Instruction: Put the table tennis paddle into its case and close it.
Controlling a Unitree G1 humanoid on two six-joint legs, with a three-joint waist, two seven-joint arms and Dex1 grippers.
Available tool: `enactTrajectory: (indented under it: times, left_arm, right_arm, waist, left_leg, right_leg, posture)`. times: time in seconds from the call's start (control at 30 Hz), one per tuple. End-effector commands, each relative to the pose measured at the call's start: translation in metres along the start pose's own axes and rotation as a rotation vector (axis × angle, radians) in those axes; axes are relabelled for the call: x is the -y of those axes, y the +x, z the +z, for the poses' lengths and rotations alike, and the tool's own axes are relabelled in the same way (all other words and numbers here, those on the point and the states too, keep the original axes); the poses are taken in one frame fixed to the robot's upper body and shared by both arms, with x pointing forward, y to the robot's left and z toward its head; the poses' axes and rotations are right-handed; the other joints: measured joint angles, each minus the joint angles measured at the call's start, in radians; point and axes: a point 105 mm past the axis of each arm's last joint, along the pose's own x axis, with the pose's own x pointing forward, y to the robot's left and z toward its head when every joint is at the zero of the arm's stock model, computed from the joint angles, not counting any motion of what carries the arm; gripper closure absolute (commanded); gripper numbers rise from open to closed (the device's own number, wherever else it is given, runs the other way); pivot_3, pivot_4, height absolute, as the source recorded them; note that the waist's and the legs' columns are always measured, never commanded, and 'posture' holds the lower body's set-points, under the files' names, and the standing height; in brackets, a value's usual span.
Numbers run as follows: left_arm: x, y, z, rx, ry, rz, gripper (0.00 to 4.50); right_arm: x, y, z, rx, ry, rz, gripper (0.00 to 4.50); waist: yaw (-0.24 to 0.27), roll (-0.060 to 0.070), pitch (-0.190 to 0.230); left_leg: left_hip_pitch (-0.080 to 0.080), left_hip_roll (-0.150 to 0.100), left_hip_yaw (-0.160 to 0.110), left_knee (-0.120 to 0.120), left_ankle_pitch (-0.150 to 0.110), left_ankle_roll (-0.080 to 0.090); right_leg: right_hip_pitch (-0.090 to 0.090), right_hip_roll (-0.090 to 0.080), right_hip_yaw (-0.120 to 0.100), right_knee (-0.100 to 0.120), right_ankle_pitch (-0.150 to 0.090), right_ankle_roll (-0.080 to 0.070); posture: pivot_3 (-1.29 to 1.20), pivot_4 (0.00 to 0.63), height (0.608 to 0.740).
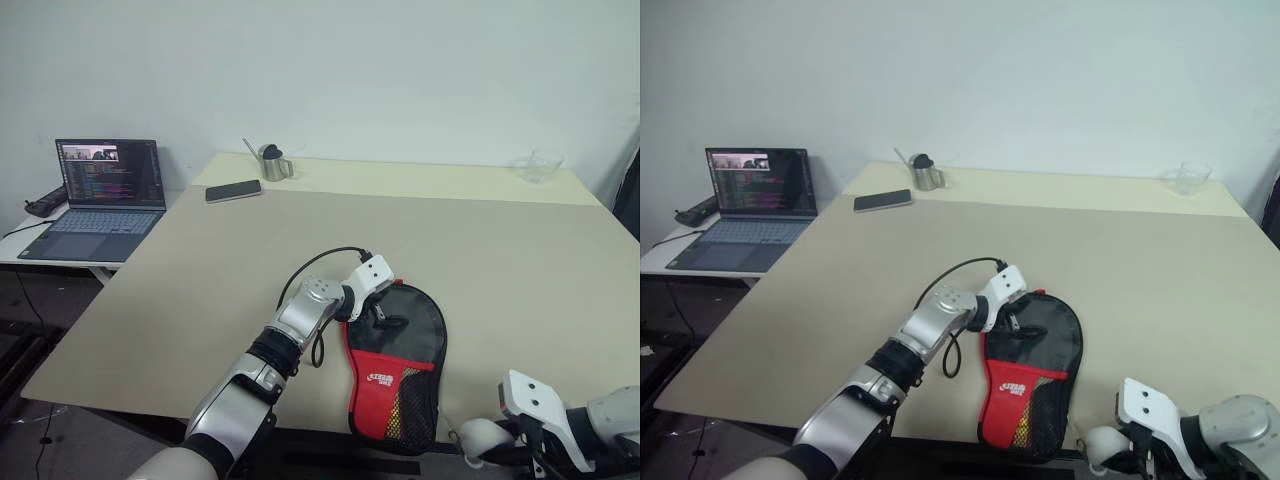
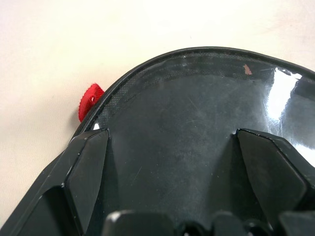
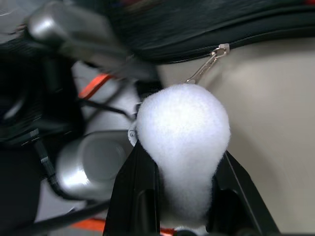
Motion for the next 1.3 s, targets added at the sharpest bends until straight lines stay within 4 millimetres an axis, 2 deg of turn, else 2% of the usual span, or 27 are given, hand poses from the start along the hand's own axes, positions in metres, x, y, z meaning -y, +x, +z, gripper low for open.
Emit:
enactTrajectory:
  times: [0.03, 0.17, 0.33, 0.9, 1.07, 1.17, 1.27, 1.3]
  left_arm:
    - [-0.001, -0.002, -0.039, -0.143, -0.037, 0.018, 0.0]
    - [-0.001, -0.002, -0.04, -0.149, -0.034, 0.019, 0.0]
    - [-0.002, -0.004, -0.042, -0.155, -0.033, 0.02, 0.0]
    - [-0.005, -0.008, -0.044, -0.145, -0.055, 0.059, 0.0]
    - [-0.009, -0.013, -0.046, -0.14, -0.069, 0.087, 0.0]
    - [-0.013, -0.019, -0.043, -0.119, -0.078, 0.107, 0.0]
    - [-0.02, -0.033, -0.025, -0.02, -0.082, 0.113, 0.0]
    - [-0.022, -0.042, -0.014, 0.038, -0.089, 0.102, 0.0]
  right_arm:
    - [-0.022, -0.001, 0.013, 0.037, -0.052, 0.133, 3.86]
    - [-0.031, 0.002, 0.015, 0.043, -0.067, 0.189, 3.86]
    - [-0.03, 0.006, 0.015, 0.04, -0.078, 0.188, 3.86]
    - [0.0, 0.001, 0.005, -0.042, -0.139, 0.125, 3.86]
    - [0.007, 0.0, 0.001, -0.07, -0.148, 0.126, 2.19]
    - [0.021, -0.007, 0.001, -0.088, -0.17, 0.089, 1.12]
    - [0.044, -0.02, 0.006, -0.103, -0.21, 0.0, 0.03]
    - [0.056, -0.026, 0.012, -0.1, -0.236, -0.062, 0.03]
  waist:
    - [-0.001, 0.0, -0.001]
    - [-0.001, -0.001, -0.002]
    - [-0.001, -0.001, -0.002]
    - [-0.006, -0.002, -0.003]
    - [-0.009, -0.001, -0.003]
    - [-0.021, -0.001, -0.003]
    - [-0.035, -0.001, -0.002]
    - [-0.038, -0.001, -0.001]
  left_leg:
    - [0.0, 0.0, 0.0, 0.0, 0.0, 0.0]
    - [0.0, 0.0, 0.0, 0.0, 0.0, 0.0]
    - [0.001, 0.0, 0.0, 0.001, 0.0, 0.0]
    - [0.002, 0.0, 0.001, 0.001, 0.0, 0.0]
    - [0.002, 0.0, 0.001, 0.001, 0.0, 0.0]
    - [0.002, 0.001, 0.002, 0.001, 0.0, 0.0]
    - [0.003, 0.001, 0.002, 0.001, 0.0, 0.0]
    - [0.003, 0.001, 0.003, 0.001, 0.0, 0.0]
  right_leg:
    - [0.0, 0.0, 0.0, 0.0, 0.0, 0.0]
    - [0.0, 0.0, 0.0, 0.001, -0.001, 0.001]
    - [0.0, 0.0, 0.0, 0.002, 0.0, 0.0]
    - [0.0, 0.0, 0.001, 0.003, 0.0, 0.001]
    - [0.0, 0.0, 0.001, 0.003, 0.0, 0.001]
    - [0.0, 0.0, 0.002, 0.004, 0.0, 0.001]
    - [0.0, 0.0, 0.003, 0.004, 0.0, 0.001]
    - [0.0, 0.0, 0.003, 0.004, 0.0, 0.001]
  posture:
    - [0.0, 0.15, 0.74]
    - [0.0, 0.15, 0.74]
    - [0.0, 0.15, 0.74]
    - [0.0, 0.15, 0.74]
    - [0.0, 0.15, 0.74]
    - [0.0, 0.15, 0.74]
    - [0.0, 0.15, 0.74]
    - [0.0, 0.15, 0.74]
